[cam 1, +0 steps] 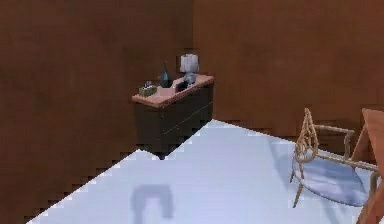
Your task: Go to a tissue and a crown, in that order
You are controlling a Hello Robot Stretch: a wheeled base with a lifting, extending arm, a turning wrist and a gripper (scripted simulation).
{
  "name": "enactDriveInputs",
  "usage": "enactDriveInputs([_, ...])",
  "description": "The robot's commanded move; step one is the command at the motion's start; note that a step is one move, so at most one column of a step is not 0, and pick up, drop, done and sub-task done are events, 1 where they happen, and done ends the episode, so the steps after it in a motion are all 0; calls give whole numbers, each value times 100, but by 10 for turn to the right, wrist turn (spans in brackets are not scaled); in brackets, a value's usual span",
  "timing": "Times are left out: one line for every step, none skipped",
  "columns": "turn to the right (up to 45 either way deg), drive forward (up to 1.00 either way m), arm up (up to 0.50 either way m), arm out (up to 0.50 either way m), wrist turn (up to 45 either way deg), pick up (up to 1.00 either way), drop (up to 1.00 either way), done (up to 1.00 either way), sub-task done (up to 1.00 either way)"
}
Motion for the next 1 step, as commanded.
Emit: enactDriveInputs([0,100,0,0,0,0,0,0,0])
